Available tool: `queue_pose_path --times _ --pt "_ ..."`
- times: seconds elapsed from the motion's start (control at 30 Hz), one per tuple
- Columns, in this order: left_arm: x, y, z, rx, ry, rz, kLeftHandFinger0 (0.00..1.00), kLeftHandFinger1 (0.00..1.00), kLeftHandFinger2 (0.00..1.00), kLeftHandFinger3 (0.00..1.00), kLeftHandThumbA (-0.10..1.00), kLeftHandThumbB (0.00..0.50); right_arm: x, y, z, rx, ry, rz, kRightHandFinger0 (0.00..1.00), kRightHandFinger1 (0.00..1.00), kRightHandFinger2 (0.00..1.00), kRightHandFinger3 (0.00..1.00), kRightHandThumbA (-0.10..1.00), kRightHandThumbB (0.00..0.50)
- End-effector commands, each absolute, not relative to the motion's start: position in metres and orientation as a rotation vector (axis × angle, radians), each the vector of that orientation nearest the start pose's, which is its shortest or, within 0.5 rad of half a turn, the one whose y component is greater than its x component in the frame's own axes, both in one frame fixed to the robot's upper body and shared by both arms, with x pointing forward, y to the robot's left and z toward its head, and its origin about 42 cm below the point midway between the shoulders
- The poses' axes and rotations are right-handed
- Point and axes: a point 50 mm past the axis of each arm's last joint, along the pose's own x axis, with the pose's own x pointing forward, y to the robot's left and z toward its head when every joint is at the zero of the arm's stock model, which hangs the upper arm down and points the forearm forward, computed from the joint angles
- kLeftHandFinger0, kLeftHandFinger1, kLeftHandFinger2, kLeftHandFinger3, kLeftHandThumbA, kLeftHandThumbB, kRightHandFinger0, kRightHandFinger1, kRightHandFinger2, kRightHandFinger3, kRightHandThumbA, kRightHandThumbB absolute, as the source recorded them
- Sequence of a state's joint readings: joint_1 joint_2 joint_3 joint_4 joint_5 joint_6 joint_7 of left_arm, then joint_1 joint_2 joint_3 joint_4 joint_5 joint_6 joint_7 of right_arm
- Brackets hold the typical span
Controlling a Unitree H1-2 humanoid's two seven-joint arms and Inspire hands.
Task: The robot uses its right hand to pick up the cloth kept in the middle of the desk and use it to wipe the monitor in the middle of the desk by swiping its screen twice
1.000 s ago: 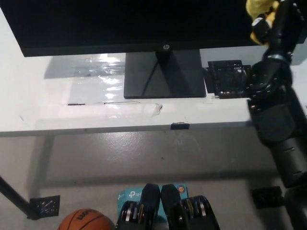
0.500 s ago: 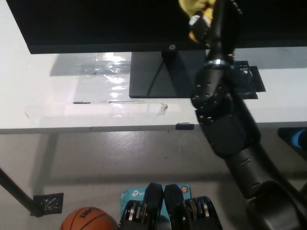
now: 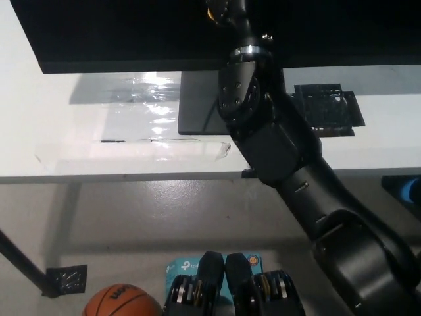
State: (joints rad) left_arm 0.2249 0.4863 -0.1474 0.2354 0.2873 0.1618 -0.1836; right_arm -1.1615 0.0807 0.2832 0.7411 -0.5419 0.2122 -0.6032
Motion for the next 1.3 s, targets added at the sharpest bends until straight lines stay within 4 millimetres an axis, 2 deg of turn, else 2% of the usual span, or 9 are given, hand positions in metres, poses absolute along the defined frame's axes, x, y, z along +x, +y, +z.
queue_pose_path --times 0.0,0.1,0.2,0.27,0.4,0.63,0.73,0.97,1.27 --pt "0.162 0.382 0.005 0.751 0.67 -0.274 0.6 0.51 0.0 0.0 0.52 0.5 0.528 -0.031 0.421 -0.733 -0.729 -0.307 0.0 0.04 0.44 0.29 -0.1 0.185" --pt "0.162 0.382 0.005 0.758 0.666 -0.271 0.59 0.5 0.0 0.0 0.5 0.5 0.532 -0.041 0.423 -0.772 -0.74 -0.327 0.0 0.06 0.47 0.49 -0.1 0.269" --pt "0.163 0.381 0.01 0.762 0.679 -0.273 0.64 0.53 0.0 0.0 0.5 0.5 0.537 -0.064 0.42 -0.819 -0.736 -0.359 0.0 0.0 0.4 0.41 -0.1 0.245" --pt "0.162 0.382 0.009 0.763 0.675 -0.271 0.65 0.54 0.0 0.0 0.51 0.5 0.538 -0.079 0.414 -0.846 -0.742 -0.386 0.0 0.0 0.36 0.3 -0.1 0.329" --pt "0.163 0.383 0.005 0.769 0.672 -0.276 0.65 0.55 0.0 0.0 0.53 0.5 0.537 -0.107 0.403 -0.902 -0.74 -0.409 0.0 0.0 0.36 0.28 -0.1 0.229" --pt "0.162 0.384 0.01 0.76 0.673 -0.262 0.64 0.54 0.0 0.0 0.52 0.5 0.528 -0.179 0.373 -0.972 -0.71 -0.43 0.0 0.0 0.28 0.31 -0.1 0.306" --pt "0.159 0.385 0.005 0.743 0.672 -0.248 0.61 0.51 0.0 0.0 0.5 0.5 0.526 -0.201 0.365 -1.011 -0.701 -0.468 0.0 0.0 0.19 0.19 -0.1 0.251" --pt "0.156 0.387 0.003 0.746 0.692 -0.256 0.63 0.53 0.0 0.0 0.49 0.5 0.518 -0.266 0.351 -1.025 -0.602 -0.556 0.0 0.03 0.37 0.12 -0.1 0.2" --pt "0.156 0.384 -0.002 0.728 0.688 -0.251 0.57 0.47 0.0 0.0 0.45 0.5 0.524 -0.283 0.356 -1.022 -0.581 -0.598 0.0 0.02 0.37 0.01 -0.1 0.134"
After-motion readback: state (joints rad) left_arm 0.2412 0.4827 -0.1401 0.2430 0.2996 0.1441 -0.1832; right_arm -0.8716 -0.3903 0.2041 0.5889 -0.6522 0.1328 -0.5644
